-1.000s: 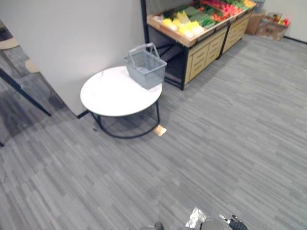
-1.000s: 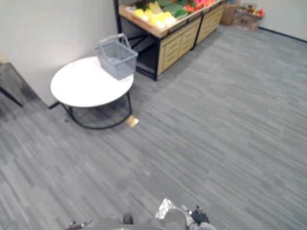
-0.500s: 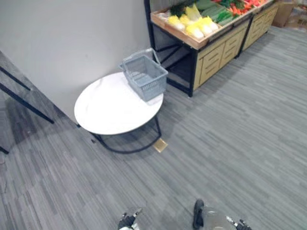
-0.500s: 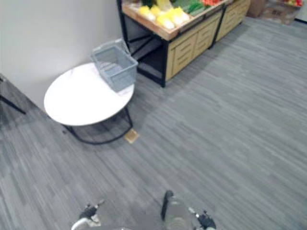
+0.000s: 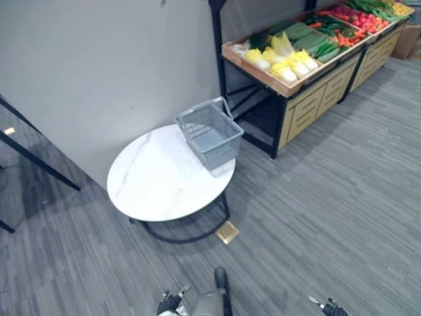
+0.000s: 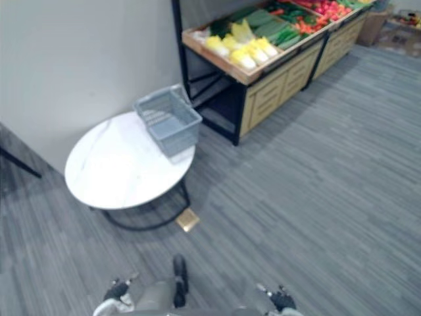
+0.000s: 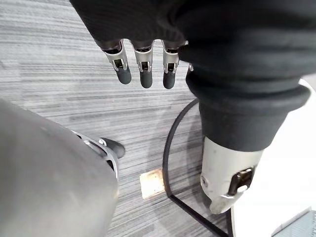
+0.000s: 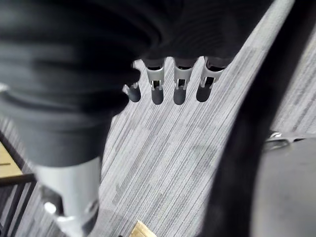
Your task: Pick vegetable in the basket
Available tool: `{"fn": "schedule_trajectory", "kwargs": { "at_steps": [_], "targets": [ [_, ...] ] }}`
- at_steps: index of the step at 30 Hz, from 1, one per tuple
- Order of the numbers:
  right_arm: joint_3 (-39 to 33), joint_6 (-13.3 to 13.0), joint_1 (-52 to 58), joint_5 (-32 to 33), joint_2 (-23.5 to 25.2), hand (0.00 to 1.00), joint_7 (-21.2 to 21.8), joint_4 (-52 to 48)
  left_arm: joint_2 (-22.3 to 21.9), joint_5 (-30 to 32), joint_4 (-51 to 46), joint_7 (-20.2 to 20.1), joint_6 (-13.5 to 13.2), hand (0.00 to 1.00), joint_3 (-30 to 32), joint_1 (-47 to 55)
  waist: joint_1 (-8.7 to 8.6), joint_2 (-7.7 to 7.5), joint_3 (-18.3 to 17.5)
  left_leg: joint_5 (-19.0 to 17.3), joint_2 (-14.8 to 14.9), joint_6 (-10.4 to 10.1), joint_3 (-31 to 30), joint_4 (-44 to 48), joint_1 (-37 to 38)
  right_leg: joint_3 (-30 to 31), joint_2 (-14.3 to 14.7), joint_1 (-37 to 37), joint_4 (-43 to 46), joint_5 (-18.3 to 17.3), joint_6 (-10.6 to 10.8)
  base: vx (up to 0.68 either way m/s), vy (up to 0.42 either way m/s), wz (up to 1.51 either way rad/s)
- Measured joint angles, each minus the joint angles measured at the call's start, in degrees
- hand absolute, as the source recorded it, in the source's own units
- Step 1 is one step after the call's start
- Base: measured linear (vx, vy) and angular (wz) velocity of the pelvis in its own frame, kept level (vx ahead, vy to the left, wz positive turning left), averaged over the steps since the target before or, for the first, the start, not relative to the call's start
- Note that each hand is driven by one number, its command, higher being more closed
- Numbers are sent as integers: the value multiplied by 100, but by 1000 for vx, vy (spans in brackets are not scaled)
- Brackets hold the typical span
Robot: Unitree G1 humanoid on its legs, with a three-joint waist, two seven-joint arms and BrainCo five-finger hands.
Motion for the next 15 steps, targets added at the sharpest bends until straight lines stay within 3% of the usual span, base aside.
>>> {"fn": "schedule_trajectory", "kwargs": {
  "at_steps": [1,2,4,5,6,7,8,9,10,11,13,15],
  "targets": [
    [41,-3,-38,-2,34,0,10,22,54,-1,-2,1,-6,0,5,-5,0,-136,-36,-104,-72,188,171,200,-37,166,-103,-5,-13,-3,-52,573,222,-10],
    [36,-21,-151,-11,154,0,48,29,114,6,18,5,-2,0,-3,-8,-18,-204,-57,-418,-150,231,180,474,-103,457,-196,-37,14,243,-189,558,250,-7],
    [100,-35,-201,-24,304,0,68,44,230,6,76,10,14,0,-8,-2,-1,-291,-116,-670,-265,387,267,694,22,912,-367,-192,525,526,-64,574,292,-4],
    [79,-37,-203,-26,365,0,122,73,285,7,145,10,22,0,-59,3,-4,-362,-155,-855,-408,420,287,606,241,1156,-526,-534,1456,558,-12,471,242,1],
    [77,-55,-213,-55,369,0,177,55,345,11,243,13,27,0,-185,2,-22,-429,-144,-1066,-554,440,301,492,569,1380,-704,-1053,2851,924,187,441,218,3],
    [78,-56,-217,-82,363,0,180,34,402,14,283,12,40,0,-265,6,-22,-453,-136,-1139,-604,445,318,444,763,1500,-772,-1303,3525,1251,239,520,232,3],
    [81,-56,-248,-125,357,0,186,9,537,35,335,7,108,0,-435,32,-32,-485,-91,-1253,-697,452,304,345,1209,1628,-808,-1756,4863,1632,350,528,191,9],
    [90,-72,-255,-137,339,0,186,-2,610,43,349,9,165,0,-604,106,-72,-488,-55,-1313,-757,470,221,174,1697,1441,-848,-2040,5735,1524,255,451,125,16],
    [92,-78,-261,-139,325,0,185,-17,618,44,350,14,171,0,-667,131,-86,-486,-56,-1328,-773,478,140,80,1910,1274,-843,-2150,5958,1436,126,429,88,35],
    [88,-80,-292,-149,292,0,181,-12,639,48,348,12,198,0,-800,155,-103,-472,-54,-1327,-773,475,58,-117,2226,887,-848,-2369,6023,1051,-93,379,43,55],
    [62,-83,-386,-151,282,0,179,-14,648,46,347,24,218,0,-849,150,-198,-460,-46,-1358,-738,423,-236,-360,2490,236,-857,-2784,5066,628,-258,379,-9,78],
    [65,-80,-428,-150,265,0,179,0,639,45,351,45,225,0,-846,153,-212,-428,-26,-1382,-695,383,-415,-414,2602,43,-840,-2856,4273,611,-286,266,-75,60]
  ]
}}
